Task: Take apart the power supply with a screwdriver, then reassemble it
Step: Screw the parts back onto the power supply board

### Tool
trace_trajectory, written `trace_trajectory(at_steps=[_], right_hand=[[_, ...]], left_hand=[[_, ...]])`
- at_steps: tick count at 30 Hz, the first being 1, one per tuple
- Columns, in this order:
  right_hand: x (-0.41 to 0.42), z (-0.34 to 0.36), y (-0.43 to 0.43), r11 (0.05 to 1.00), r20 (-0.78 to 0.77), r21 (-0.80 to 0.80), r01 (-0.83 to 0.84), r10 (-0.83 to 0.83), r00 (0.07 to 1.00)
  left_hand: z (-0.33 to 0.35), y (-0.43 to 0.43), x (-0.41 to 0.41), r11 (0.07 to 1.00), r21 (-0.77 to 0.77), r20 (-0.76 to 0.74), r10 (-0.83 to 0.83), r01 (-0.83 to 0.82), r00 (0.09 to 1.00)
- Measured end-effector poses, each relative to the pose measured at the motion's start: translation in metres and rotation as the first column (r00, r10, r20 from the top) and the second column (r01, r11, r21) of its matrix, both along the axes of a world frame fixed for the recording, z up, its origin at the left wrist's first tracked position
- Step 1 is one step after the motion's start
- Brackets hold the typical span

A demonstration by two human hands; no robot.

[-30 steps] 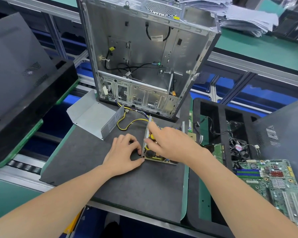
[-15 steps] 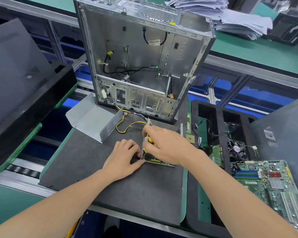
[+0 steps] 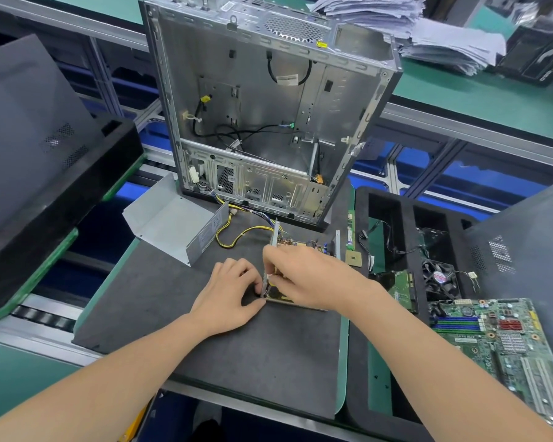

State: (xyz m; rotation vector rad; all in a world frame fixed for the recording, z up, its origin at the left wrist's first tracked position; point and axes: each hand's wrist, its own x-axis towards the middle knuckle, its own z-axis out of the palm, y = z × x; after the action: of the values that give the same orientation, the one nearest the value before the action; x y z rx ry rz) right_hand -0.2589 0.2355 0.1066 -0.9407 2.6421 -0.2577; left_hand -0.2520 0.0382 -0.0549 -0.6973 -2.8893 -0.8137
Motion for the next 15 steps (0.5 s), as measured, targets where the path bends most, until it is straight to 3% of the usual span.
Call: trace_trajectory(at_steps=[3,8,12,15], right_hand=[[-0.0021,-0.0005,-0.0028,0.994,-0.111,0.102,0.042,-0.031,0.993],[-0.0041,-0.0015,0.0029,0.997,-0.052,0.044,0.066,-0.064,0.997],[-0.0043,-0.0038,0.0008,0.978,-0.233,0.172,0.119,-0.077,0.969],[-0.0034,-0.0027,0.005,0.996,-0.143,0.033,0.08,-0.075,0.987]], left_hand=[[-0.0008,-0.0005,-0.0004,1.0,-0.013,-0.004,-0.003,0.003,1.0],[-0.0022,-0.0008,-0.0007,1.0,-0.01,-0.012,-0.004,0.004,1.0],[-0.0027,-0.0004,-0.0009,1.0,-0.006,-0.003,-0.011,0.011,1.0],[-0.0025,-0.0011,-0.0009,1.0,-0.01,0.003,-0.014,0.014,1.0]])
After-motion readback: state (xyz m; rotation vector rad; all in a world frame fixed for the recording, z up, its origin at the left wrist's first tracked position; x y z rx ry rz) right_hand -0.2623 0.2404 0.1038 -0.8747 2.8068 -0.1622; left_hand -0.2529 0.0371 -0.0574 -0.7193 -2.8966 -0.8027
